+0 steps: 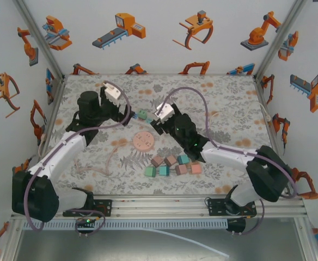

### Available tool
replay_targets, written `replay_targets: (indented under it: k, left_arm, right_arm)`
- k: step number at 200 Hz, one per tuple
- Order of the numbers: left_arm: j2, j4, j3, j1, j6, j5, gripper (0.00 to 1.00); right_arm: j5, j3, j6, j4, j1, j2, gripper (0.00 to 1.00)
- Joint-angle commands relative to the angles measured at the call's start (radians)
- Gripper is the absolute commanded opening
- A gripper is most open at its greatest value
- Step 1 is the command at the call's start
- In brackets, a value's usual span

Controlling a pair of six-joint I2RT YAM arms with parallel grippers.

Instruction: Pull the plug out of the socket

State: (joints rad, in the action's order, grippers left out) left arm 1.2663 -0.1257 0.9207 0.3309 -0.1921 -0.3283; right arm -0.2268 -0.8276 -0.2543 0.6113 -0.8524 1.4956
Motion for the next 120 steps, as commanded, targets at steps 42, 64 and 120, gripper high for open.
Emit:
replay_targets:
  k: [42,64,120]
  left_arm:
    - [0.148,0.149,0.14,-0.157,0.495,0.18,0.97]
    - [0.196,0.138,0.134,-0.203,0.558,0.152,0.97]
    - [0.364,0.189,0.208,-0.245,0.718,0.0,1.0]
  right_arm:
    - [0.18,-0.508,0.053,-0.532,0.053,0.245,0.69]
    - [0.224,-0.71,0.097,-0.732,0.078,0.366,0.69]
    - [0.256,-1.139,0.079,-1.11,0.108,0.667,0.69]
